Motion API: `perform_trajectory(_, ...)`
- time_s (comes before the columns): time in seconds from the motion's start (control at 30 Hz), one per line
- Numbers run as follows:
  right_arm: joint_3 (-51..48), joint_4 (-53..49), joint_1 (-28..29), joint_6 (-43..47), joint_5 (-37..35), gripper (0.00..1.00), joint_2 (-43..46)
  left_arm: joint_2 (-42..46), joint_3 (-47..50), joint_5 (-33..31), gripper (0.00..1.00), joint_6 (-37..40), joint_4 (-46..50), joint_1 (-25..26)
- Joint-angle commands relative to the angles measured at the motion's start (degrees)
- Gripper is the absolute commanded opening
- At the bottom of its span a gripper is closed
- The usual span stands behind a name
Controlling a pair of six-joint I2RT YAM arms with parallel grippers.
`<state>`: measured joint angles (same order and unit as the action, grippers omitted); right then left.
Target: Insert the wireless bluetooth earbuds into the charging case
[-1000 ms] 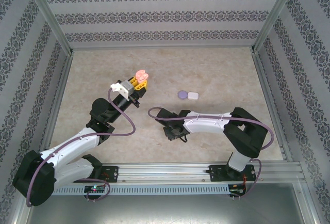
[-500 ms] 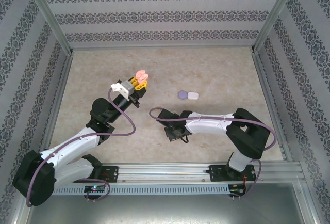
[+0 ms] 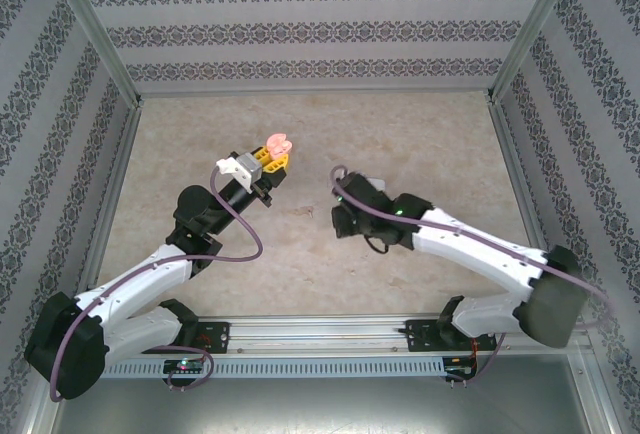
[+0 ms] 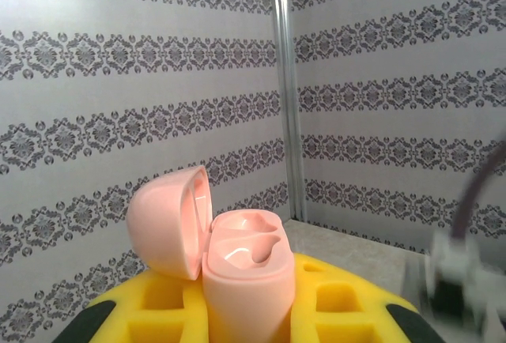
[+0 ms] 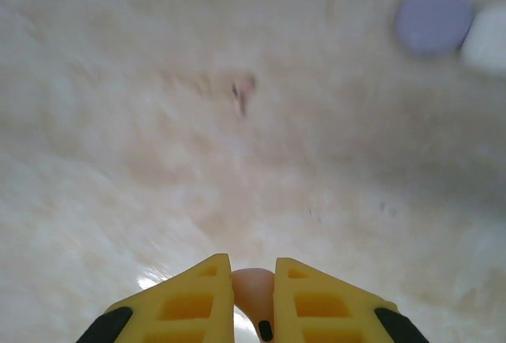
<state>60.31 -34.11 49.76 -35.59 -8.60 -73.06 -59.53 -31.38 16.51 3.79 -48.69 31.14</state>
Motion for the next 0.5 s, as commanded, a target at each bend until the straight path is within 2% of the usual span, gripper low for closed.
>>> perform_trajectory(0.0,6.05,0.09,-2.59,3.68,-1.91,0.15,4.22,-0.56,-2.27,3.02,0.0,1.65,1.04,0.52)
perform_trajectory(0.17,15.65,1.78,-4.83,8.25,-1.66,0.15,5.51,-2.45,-2.47,5.23,0.0,2.31,1.05,0.55)
perform_trajectory(0.3,22.47,3.26,-4.84,11.28,-0.93,0.15,4.08,-4.54,-3.12,9.52,0.0,2.71,1.05,0.64)
perform_trajectory(0.47,25.2,7.98,-4.47,13.09,2.34,0.15,2.54,-7.51,-4.28,12.75,0.0,3.73,-1.08,0.59)
